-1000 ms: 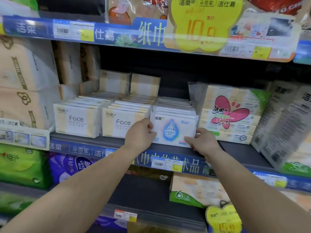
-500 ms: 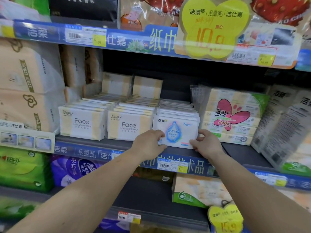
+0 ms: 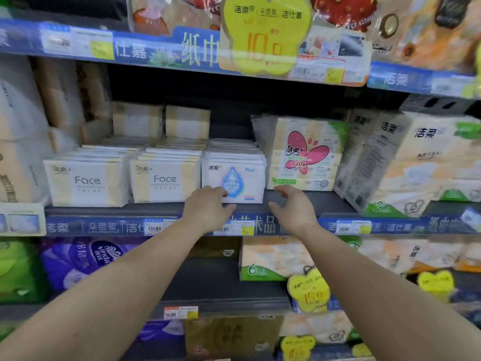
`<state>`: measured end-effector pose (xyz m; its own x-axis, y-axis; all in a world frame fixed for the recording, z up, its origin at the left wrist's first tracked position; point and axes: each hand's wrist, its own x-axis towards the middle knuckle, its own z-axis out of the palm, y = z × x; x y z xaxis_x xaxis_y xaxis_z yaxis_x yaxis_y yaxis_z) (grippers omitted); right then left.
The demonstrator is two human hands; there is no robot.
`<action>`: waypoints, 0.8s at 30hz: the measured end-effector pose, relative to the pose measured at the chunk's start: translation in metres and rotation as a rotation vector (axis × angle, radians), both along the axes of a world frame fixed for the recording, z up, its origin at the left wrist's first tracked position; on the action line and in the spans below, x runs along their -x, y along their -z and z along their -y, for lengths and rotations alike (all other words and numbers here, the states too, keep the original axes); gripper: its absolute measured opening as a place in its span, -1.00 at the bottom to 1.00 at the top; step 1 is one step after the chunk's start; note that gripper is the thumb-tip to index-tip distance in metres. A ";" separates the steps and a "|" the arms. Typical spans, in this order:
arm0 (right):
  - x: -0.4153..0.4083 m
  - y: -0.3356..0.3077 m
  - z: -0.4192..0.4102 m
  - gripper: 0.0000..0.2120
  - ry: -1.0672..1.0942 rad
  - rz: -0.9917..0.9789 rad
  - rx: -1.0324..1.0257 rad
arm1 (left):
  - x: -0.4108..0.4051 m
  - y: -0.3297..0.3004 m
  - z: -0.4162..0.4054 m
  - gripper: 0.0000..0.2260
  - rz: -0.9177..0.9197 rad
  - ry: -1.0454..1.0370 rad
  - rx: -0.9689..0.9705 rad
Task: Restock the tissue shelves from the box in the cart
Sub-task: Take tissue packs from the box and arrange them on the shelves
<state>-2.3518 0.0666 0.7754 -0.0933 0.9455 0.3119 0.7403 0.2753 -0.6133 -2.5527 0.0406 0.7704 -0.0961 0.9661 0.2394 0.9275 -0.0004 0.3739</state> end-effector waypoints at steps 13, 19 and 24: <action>-0.285 0.034 0.134 -0.56 0.222 0.349 -0.017 | -0.314 0.012 0.090 -0.52 -0.192 0.321 0.039; -0.448 0.045 0.212 -0.58 0.470 0.331 0.028 | -0.490 0.022 0.138 -0.54 -0.211 0.557 0.025; -0.551 0.060 0.265 -0.56 0.688 0.309 0.112 | -0.609 0.037 0.153 -0.53 -0.193 0.748 0.095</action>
